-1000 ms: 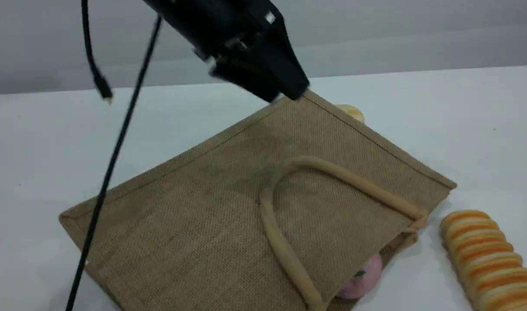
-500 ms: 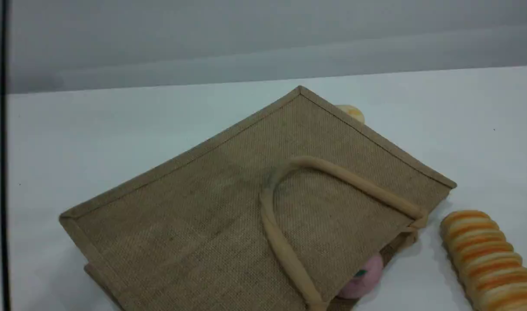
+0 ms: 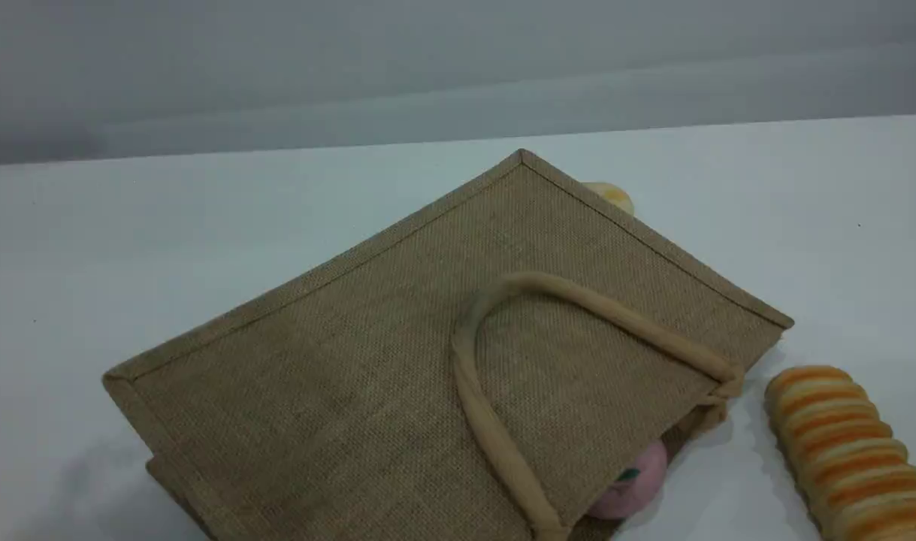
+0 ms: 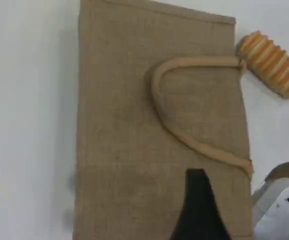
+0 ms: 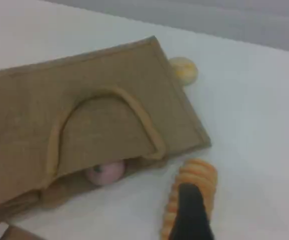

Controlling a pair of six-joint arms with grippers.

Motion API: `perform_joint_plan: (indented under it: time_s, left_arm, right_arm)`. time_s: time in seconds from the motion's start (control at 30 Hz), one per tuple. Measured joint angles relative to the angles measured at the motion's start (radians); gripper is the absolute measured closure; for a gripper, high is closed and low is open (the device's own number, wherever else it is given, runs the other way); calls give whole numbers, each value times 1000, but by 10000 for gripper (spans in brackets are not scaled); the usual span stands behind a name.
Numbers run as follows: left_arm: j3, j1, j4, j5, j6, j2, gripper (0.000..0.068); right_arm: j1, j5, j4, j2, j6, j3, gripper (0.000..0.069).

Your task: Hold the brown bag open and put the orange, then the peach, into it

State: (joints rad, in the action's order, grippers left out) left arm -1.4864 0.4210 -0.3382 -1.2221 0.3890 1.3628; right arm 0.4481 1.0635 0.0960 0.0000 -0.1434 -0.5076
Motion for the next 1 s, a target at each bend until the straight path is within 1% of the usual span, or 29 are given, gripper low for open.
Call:
perform_joint_plan:
  time_s: [0.1,0.23,0.33,0.4,0.5,0.63,0.8,0.93,1.0]
  left_arm:
    - [49,0,-1,0,-3,-50,241]
    - [166,0,4,4,-3,-144,241]
    - [276,0,48,37,-3,-236,241]
    - [361,0,76,59,-21,-306,241]
    - [486,0,104,116,-64,-428,241]
    - [652,0,166,178,-133,-604,241]
    - [824,0,257,165,-279,-807,241]
    - [919,0,321,164,-389,-942,241]
    - [954,0,348,165,-422,-996,241]
  right_arm:
    - [0,2,0,0,0,0,247]
    - [0,2,0,0,-1,0,247]
    - [0,3,0,0,-1,0,247]
    - [0,4,0,0,-1,0,247]
    - [0,4,0,0,-1,0,247]
    - [0,4,0,0,-1,0,247]
    - [0,4,0,0,-1,0,247]
    - [0,4,0,0,-1,0,247]
    - [0,4,0,0,-1,0,247]
